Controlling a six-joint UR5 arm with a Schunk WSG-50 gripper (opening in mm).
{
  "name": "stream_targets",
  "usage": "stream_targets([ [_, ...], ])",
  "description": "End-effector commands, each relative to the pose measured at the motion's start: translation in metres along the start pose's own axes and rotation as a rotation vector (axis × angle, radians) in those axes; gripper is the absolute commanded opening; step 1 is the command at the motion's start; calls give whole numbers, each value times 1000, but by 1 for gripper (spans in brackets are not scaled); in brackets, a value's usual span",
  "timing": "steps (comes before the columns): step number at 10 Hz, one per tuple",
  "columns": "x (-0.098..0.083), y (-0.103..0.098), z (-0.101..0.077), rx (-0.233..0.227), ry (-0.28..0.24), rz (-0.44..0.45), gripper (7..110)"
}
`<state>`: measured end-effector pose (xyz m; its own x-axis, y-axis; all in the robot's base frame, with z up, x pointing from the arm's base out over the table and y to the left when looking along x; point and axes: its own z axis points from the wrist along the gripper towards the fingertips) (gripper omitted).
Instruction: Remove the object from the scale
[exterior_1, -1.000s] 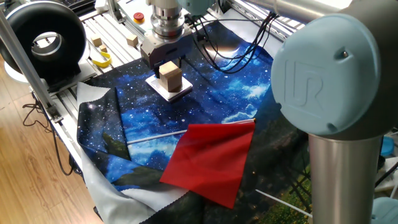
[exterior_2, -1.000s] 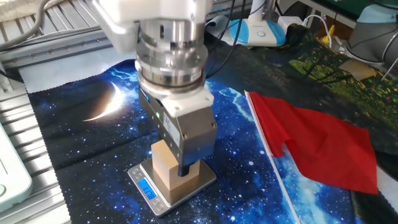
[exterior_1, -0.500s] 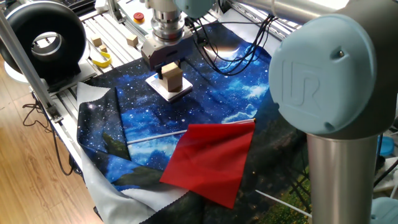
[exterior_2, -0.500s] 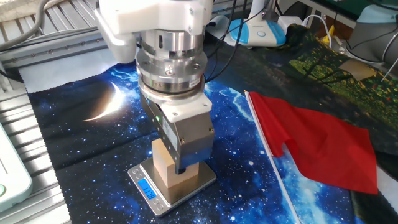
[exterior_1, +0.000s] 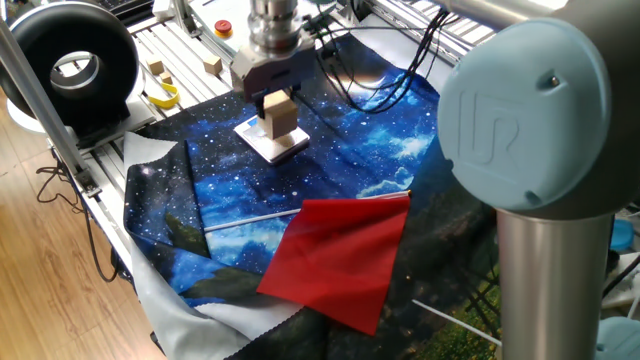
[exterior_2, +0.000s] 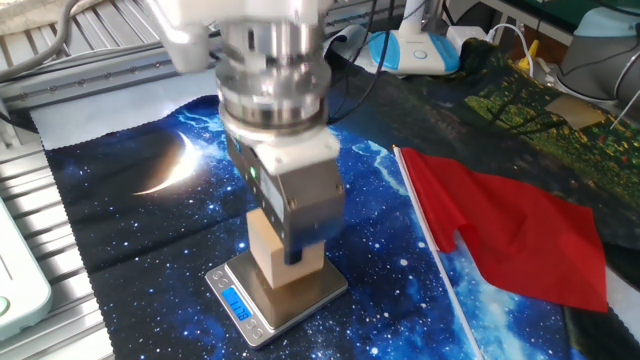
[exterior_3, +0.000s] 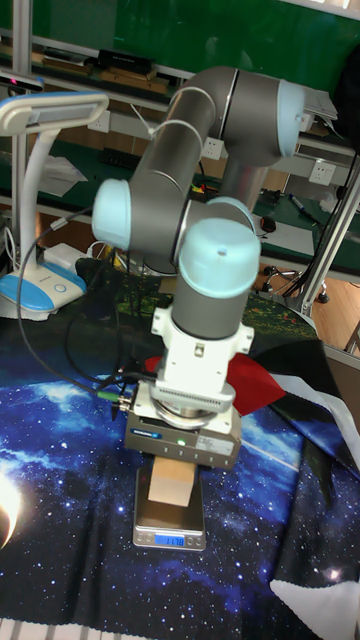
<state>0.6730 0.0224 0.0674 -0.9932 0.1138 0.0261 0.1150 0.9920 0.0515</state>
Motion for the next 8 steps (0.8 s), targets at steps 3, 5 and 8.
stream_targets([
  [3,12,-56,-13,-39,-2,-91,7],
  [5,26,-92,-5,2,11,-139,7],
  [8,41,-112,-10,22,15,-167,7],
])
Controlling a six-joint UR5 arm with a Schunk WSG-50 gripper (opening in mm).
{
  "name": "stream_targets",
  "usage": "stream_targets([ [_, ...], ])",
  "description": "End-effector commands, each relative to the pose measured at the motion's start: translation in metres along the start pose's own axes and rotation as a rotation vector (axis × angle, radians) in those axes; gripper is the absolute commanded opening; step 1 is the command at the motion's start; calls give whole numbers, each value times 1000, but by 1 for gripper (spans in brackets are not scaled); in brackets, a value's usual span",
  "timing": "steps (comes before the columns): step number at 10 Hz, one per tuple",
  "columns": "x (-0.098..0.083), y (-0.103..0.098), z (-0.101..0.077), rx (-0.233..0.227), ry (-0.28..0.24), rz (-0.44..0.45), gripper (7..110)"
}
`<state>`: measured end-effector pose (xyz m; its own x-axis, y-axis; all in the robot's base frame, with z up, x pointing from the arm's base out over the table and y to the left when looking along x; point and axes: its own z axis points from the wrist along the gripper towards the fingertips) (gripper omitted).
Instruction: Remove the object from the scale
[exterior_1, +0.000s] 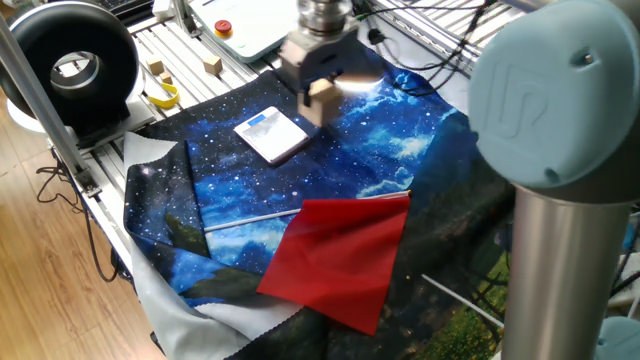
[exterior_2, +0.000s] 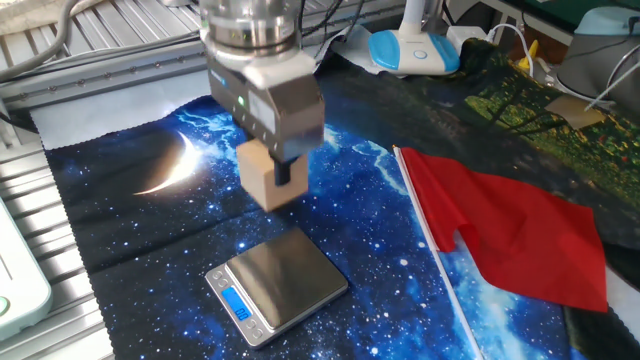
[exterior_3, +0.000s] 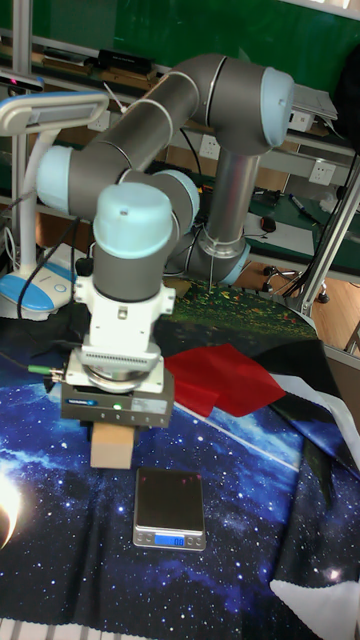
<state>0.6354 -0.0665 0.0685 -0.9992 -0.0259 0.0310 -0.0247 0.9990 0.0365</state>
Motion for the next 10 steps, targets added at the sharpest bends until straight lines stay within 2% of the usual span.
stream_targets([
  [1,21,-9,-12,-19,10,-25,7],
  [2,23,2,-17,-42,10,-16,7],
  [4,28,50,-23,-123,-2,30,7],
  [5,27,77,-23,-137,-11,65,7],
  [6,25,103,-23,-138,-14,104,7],
  [7,31,129,-20,-116,0,140,7],
  [9,35,160,-11,-44,-10,176,7],
  [10,38,180,-7,-48,-14,186,7],
])
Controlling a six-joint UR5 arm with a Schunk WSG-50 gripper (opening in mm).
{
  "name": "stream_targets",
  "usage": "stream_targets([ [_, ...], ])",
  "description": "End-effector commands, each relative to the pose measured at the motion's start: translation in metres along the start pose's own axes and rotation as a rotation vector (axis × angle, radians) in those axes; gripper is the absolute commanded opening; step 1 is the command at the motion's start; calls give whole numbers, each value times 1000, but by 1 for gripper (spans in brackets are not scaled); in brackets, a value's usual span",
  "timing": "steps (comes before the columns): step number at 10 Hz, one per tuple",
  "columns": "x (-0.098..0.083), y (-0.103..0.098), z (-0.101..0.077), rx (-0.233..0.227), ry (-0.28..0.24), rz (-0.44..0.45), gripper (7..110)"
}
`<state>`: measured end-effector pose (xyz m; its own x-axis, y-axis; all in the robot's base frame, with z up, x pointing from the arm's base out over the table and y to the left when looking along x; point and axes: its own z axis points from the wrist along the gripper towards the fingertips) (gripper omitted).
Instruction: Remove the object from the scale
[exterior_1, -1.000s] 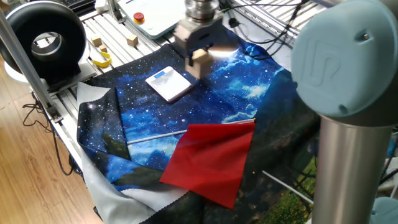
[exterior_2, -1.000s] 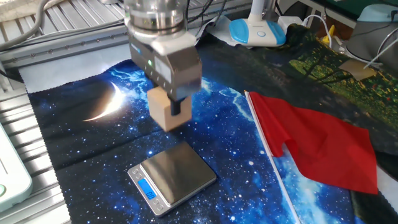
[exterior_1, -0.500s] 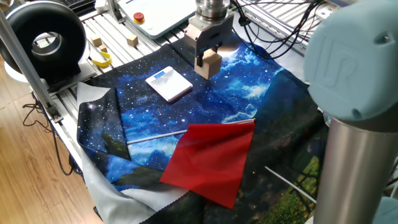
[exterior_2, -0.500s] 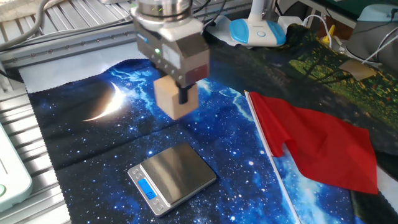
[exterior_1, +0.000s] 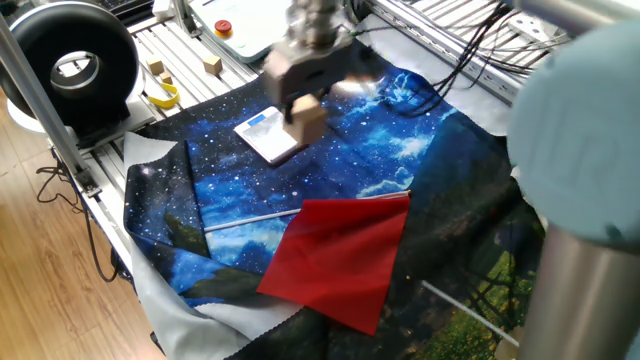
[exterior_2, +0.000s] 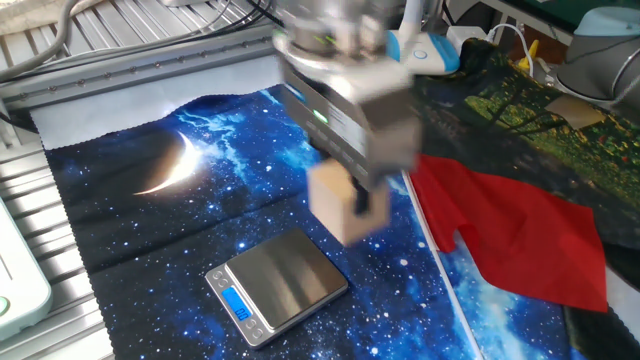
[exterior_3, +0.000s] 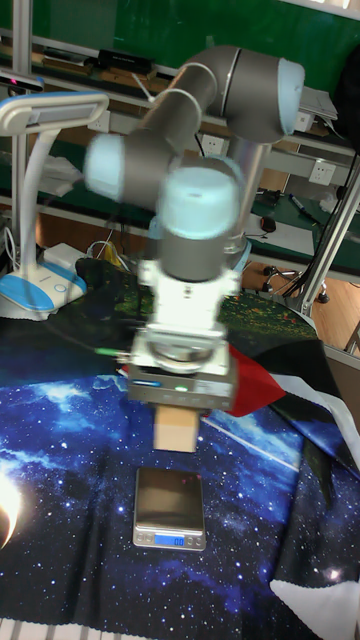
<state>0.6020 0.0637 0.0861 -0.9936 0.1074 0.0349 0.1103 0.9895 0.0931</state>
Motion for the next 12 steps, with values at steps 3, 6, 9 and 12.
stream_targets([
  [3,32,86,35,-3,-47,63,7],
  [6,22,85,62,8,-78,63,7],
  [9,7,82,65,-4,-79,55,7],
  [12,-6,73,70,-2,-90,47,7],
])
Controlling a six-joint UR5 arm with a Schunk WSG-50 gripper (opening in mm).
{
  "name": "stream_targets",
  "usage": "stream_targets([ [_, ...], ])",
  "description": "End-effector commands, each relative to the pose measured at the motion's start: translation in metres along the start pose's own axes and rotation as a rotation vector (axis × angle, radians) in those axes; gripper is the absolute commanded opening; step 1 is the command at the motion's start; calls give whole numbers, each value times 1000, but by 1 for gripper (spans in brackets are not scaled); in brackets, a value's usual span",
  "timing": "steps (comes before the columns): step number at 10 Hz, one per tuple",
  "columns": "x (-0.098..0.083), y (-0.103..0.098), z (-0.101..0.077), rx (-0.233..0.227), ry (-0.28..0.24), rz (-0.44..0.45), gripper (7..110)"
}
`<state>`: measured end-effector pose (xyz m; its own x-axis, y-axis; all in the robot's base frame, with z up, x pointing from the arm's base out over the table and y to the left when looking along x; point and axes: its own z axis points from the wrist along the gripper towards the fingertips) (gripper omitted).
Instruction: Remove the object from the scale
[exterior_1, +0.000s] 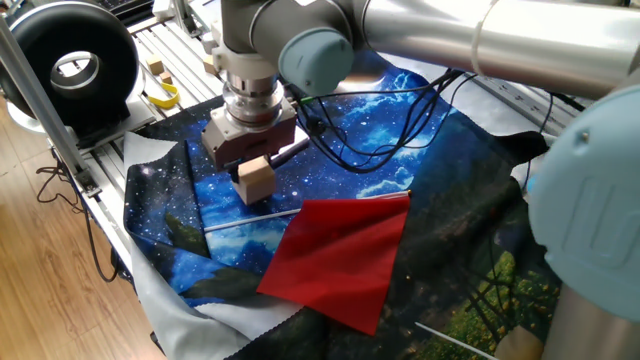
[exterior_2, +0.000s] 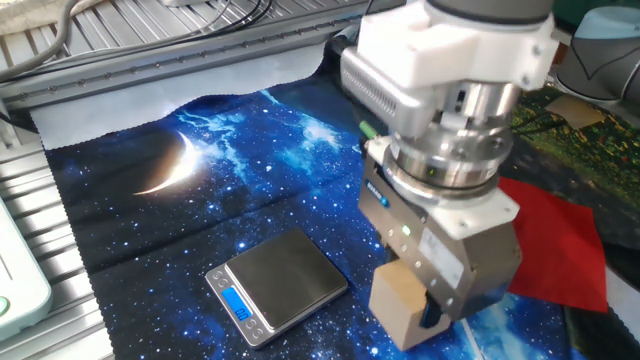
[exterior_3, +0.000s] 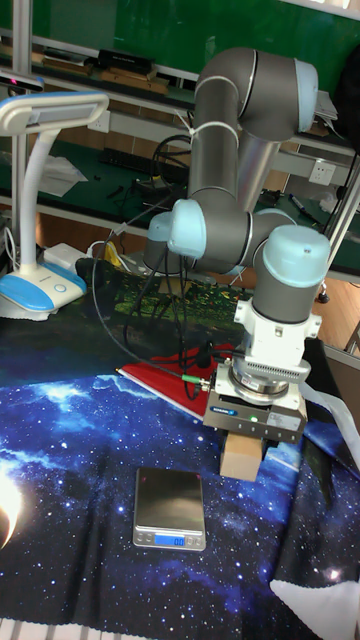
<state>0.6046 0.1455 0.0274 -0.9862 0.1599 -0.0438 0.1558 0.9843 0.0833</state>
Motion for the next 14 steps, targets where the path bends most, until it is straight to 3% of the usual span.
stream_targets([
  [1,-14,-3,4,-16,-7,-1,7],
  [4,-21,-5,5,-13,-12,-6,7],
  [6,-21,-16,4,45,-13,-10,7],
  [7,-19,-15,4,54,-9,-12,7],
  [14,-18,-8,8,27,-4,-17,7],
])
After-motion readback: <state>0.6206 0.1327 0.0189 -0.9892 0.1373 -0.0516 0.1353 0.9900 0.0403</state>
